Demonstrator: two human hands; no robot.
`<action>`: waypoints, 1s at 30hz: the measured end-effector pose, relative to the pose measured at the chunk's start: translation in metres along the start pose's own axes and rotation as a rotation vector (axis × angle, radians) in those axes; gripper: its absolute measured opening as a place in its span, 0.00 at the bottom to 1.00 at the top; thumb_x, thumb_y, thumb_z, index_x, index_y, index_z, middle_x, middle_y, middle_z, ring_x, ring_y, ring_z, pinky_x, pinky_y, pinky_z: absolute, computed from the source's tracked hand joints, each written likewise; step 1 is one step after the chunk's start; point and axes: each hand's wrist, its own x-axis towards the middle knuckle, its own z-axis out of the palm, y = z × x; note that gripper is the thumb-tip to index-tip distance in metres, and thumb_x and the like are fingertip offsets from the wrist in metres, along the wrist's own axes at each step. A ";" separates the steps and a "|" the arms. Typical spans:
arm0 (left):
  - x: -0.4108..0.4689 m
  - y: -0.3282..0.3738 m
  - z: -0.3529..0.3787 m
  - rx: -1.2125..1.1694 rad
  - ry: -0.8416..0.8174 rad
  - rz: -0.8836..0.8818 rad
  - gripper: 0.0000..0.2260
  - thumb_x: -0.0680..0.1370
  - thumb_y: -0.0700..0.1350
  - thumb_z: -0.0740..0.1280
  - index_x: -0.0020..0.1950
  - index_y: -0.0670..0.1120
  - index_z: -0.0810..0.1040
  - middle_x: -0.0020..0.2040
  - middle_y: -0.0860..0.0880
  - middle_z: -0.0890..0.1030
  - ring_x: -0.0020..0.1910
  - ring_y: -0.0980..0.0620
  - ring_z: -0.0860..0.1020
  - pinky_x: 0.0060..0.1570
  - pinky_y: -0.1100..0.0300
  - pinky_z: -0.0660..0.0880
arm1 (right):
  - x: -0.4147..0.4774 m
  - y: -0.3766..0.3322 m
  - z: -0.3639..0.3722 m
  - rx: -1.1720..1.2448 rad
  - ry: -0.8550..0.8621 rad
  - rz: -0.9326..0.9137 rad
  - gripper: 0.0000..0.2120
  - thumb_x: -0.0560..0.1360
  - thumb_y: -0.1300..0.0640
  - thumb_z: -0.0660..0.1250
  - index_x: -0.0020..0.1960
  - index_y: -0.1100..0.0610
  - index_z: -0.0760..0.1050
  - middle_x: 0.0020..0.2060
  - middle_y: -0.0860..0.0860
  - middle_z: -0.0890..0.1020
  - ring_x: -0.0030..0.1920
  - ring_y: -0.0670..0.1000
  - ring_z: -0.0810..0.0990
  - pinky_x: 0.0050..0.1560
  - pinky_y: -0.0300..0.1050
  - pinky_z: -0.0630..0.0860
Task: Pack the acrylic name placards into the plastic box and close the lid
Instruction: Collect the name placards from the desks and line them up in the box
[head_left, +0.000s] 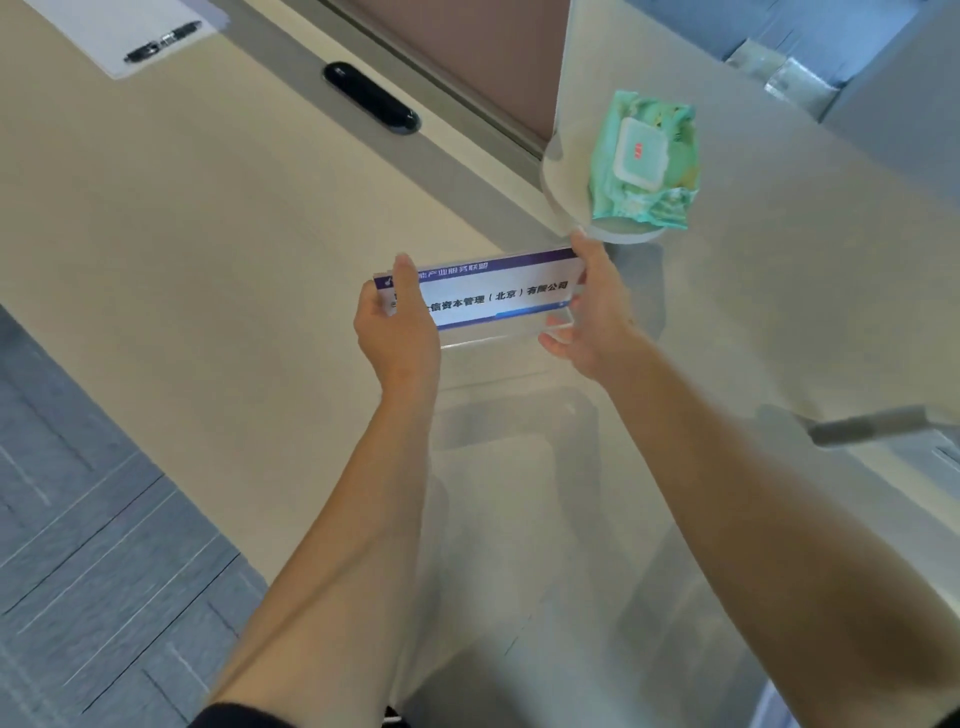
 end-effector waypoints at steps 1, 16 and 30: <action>-0.010 0.007 -0.003 -0.003 -0.006 -0.017 0.13 0.77 0.54 0.66 0.36 0.50 0.70 0.32 0.55 0.72 0.31 0.58 0.73 0.34 0.65 0.70 | -0.011 0.001 -0.008 0.007 -0.003 -0.008 0.25 0.71 0.34 0.67 0.58 0.51 0.78 0.52 0.49 0.82 0.54 0.54 0.78 0.48 0.52 0.74; -0.275 0.055 -0.021 0.090 -0.625 -0.088 0.12 0.79 0.55 0.62 0.38 0.53 0.78 0.35 0.55 0.83 0.37 0.58 0.79 0.53 0.50 0.75 | -0.209 -0.037 -0.204 0.038 0.158 -0.300 0.18 0.70 0.37 0.68 0.48 0.50 0.77 0.40 0.50 0.84 0.43 0.52 0.82 0.41 0.50 0.77; -0.420 0.053 -0.065 0.436 -1.529 -0.097 0.47 0.57 0.63 0.78 0.74 0.55 0.64 0.57 0.46 0.78 0.49 0.46 0.79 0.62 0.41 0.73 | -0.371 0.004 -0.314 -0.004 0.251 -0.489 0.19 0.64 0.39 0.71 0.48 0.51 0.78 0.45 0.50 0.78 0.41 0.56 0.74 0.39 0.49 0.73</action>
